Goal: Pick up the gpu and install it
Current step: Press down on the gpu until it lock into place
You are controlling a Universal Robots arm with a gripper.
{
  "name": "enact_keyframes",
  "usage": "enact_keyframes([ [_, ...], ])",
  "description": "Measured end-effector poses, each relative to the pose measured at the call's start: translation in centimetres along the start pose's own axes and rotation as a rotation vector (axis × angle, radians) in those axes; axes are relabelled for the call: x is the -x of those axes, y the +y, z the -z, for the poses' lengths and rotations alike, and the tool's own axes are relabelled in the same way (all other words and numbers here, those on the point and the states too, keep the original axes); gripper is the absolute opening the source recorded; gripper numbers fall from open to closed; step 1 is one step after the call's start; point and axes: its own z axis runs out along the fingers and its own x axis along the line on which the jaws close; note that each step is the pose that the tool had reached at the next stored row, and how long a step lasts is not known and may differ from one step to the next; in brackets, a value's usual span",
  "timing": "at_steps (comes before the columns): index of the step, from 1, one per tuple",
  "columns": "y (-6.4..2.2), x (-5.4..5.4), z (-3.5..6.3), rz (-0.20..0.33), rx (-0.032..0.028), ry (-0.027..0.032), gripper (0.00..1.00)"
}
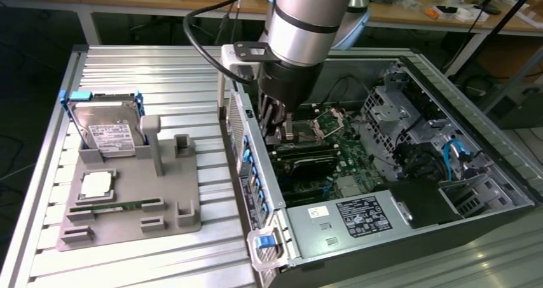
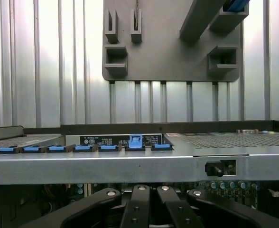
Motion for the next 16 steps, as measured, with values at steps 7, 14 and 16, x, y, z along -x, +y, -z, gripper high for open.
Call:
enact_keyframes([
  [7, 0.02, 0.0, -0.69, 0.000, -0.0067, 0.0007, 0.11],
  [14, 0.10, 0.0, 0.44, 0.001, -0.0140, -0.0004, 0.11],
  [16, 0.06, 0.0, 0.43, 0.003, -0.0321, 0.0002, 0.11],
])
